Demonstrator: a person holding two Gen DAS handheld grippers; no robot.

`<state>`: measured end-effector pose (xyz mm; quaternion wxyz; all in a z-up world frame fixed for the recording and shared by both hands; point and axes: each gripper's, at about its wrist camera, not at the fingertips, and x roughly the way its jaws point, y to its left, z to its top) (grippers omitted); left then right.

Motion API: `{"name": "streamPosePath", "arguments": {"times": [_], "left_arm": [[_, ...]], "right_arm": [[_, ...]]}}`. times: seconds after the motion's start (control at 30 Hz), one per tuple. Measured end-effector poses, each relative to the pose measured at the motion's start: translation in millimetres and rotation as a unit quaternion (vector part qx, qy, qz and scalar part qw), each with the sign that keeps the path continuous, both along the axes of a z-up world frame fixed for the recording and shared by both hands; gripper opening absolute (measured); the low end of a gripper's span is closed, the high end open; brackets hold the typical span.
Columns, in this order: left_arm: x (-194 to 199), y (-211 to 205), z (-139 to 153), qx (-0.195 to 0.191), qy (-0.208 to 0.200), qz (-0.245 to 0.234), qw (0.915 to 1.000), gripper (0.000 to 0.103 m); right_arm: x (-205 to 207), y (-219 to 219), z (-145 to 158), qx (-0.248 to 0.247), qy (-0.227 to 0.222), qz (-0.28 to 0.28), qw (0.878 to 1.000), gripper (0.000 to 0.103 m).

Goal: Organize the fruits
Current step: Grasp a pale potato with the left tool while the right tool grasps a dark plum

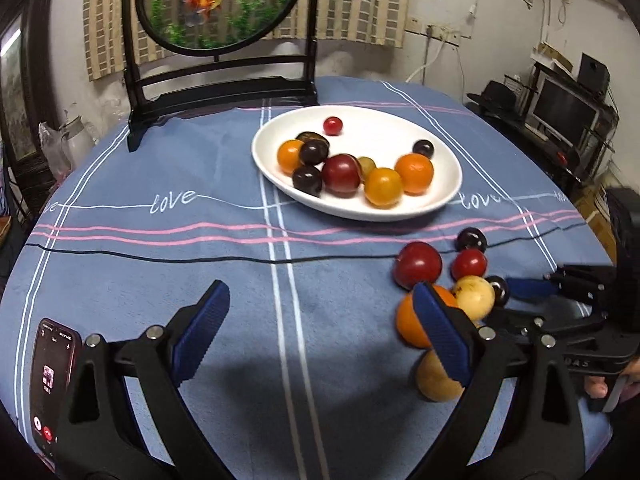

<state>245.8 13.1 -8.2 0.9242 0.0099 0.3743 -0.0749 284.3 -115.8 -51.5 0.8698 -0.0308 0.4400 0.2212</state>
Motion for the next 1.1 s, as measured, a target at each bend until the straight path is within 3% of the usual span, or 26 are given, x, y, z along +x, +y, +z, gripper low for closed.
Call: {"name": "streamPosePath", "arguments": {"times": [0.23,0.33,0.47,0.77,1.0,1.1], "left_arm": [[-8,-15,-2,0.023,0.003,-0.035,0.9991,0.095],[-14,-22,-4,0.031,0.006,-0.067,0.9973,0.095],[-24,-31,-4,0.003,0.023,-0.120,0.9925,0.092],[-32,-60,-28,0.035,0.060,-0.178,0.9816,0.075],[-30,-65,-38,0.043,0.067,-0.178,0.9808,0.063],[-26,-65,-41,0.038,0.073,-0.176,0.9810,0.051]], "right_arm": [[2,6,-1,-0.019,-0.012,0.009,1.000,0.031],[3,0,0,0.015,0.005,0.003,1.000,0.030],[2,-11,8,0.054,0.007,-0.018,0.998,0.030],[2,-8,7,0.065,0.019,-0.015,0.998,0.030],[1,-11,7,0.064,0.022,-0.019,0.998,0.030],[0,-10,6,0.063,0.022,-0.020,0.998,0.030]]}}
